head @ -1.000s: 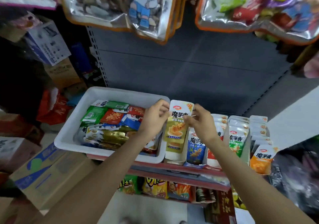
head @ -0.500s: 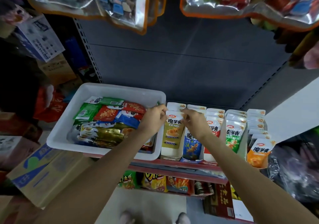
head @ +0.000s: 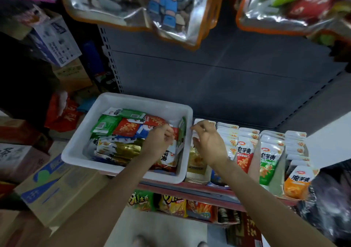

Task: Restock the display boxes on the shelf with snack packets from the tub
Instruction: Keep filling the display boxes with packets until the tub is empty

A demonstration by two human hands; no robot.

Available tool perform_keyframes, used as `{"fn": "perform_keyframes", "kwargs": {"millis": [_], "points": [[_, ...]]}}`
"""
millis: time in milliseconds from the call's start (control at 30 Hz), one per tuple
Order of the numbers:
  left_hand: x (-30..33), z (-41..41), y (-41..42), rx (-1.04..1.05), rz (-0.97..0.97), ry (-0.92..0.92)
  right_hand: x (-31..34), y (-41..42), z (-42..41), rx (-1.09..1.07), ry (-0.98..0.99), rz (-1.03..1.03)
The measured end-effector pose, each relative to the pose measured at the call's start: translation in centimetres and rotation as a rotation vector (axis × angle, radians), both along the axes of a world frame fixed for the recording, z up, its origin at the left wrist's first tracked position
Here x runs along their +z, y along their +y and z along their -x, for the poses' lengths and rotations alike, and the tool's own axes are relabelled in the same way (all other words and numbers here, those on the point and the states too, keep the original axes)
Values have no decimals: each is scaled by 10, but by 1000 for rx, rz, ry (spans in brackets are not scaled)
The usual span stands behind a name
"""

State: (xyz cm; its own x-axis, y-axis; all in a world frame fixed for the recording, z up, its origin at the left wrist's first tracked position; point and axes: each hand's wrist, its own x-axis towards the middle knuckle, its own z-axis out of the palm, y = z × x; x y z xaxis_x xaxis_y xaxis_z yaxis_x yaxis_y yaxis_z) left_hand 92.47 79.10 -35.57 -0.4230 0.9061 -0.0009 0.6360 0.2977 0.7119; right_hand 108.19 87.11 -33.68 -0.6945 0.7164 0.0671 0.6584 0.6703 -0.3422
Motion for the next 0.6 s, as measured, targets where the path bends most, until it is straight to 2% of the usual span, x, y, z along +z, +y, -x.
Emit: {"fn": "perform_keyframes", "kwargs": {"millis": [67,200,300,400,500,600], "points": [[-7,22,-16,82,21,34,0,-8,22,62,36,113],[-16,63,-37,127,139,185,-13,-27,74,88,-27,318],[-18,86,-49,58,340,352,-31,-35,103,59,-225,389],[-22,100,-60,-33,530,479,-40,-45,117,12,-399,299],[-24,104,-64,-76,533,475,-38,-52,120,56,-459,89],[-25,107,-65,-59,493,393,-33,-50,115,107,-435,43]]}}
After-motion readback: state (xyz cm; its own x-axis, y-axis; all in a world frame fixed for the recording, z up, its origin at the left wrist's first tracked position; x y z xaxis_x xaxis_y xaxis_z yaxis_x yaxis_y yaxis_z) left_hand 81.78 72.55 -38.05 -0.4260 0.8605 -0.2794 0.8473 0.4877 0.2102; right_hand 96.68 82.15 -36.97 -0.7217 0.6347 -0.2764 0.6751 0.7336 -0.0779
